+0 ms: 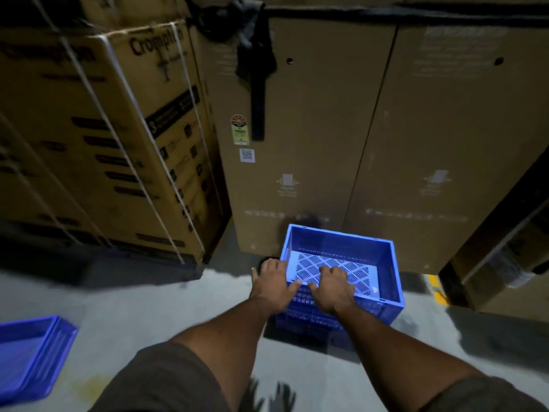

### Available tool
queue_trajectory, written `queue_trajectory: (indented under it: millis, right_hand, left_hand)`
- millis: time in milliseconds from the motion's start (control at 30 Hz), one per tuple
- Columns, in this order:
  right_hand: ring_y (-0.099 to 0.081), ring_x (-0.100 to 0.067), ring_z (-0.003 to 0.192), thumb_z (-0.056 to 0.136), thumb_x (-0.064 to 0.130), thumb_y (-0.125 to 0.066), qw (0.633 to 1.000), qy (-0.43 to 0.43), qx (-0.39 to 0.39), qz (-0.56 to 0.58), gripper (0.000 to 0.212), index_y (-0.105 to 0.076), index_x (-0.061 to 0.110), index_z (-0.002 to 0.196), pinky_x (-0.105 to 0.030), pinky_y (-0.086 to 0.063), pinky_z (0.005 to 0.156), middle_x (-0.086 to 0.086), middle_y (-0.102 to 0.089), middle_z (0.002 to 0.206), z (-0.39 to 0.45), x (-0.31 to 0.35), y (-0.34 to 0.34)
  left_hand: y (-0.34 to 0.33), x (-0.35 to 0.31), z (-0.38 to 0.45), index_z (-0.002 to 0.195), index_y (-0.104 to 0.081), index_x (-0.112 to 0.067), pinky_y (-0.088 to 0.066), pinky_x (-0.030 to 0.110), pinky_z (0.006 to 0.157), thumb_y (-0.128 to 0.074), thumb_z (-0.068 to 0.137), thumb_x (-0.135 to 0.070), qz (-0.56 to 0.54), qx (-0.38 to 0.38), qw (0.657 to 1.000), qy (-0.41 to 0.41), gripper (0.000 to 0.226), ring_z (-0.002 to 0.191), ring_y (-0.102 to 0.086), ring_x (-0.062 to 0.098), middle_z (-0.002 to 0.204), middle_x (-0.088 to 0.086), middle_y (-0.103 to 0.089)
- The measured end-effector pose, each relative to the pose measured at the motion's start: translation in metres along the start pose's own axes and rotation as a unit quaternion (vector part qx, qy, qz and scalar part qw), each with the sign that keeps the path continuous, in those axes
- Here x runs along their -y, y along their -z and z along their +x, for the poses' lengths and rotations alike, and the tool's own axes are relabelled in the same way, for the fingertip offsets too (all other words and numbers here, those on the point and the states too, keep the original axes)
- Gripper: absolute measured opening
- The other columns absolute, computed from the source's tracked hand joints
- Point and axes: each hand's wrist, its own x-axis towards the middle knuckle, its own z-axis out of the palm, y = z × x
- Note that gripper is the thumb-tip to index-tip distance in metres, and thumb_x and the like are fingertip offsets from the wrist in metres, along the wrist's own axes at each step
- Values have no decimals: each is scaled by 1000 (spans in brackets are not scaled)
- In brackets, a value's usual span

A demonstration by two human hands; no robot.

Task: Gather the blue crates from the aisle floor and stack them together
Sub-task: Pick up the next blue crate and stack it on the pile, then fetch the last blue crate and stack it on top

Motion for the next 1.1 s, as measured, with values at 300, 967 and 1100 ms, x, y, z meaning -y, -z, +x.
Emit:
queue_trajectory:
  millis: [300, 967, 1100]
  right_hand:
    - [-35, -31, 132, 91, 45, -48, 990, 129, 28, -47, 50, -44, 16, 132, -47, -37, 104, -12, -41, 140, -66, 101, -30]
    - [-35, -27, 133, 95, 45, -46, 894, 407, 155, -106, 54, -39, 17, 140, -45, -37, 103, -9, -40, 141, -375, 416, -227]
    - [-34, -26, 133, 94, 45, -47, 874, 440, 170, -118, 54, -39, 18, 140, -45, -37, 103, -8, -39, 141, -407, 466, -253]
  left_hand:
    - [57, 109, -106, 143, -40, -23, -26, 48, 115, -43, 95, -55, -10, -91, 989, 120, 58, 137, -35, 23, 144, 3, -44]
    - [116, 423, -523, 136, -47, -23, -33, 42, 110, -45, 95, -54, -29, -197, 874, 444, 52, 131, -41, 23, 136, 3, -50]
    - [120, 465, -569, 135, -48, -23, -34, 41, 110, -46, 94, -54, -50, -215, 846, 484, 52, 130, -42, 22, 136, 3, -51]
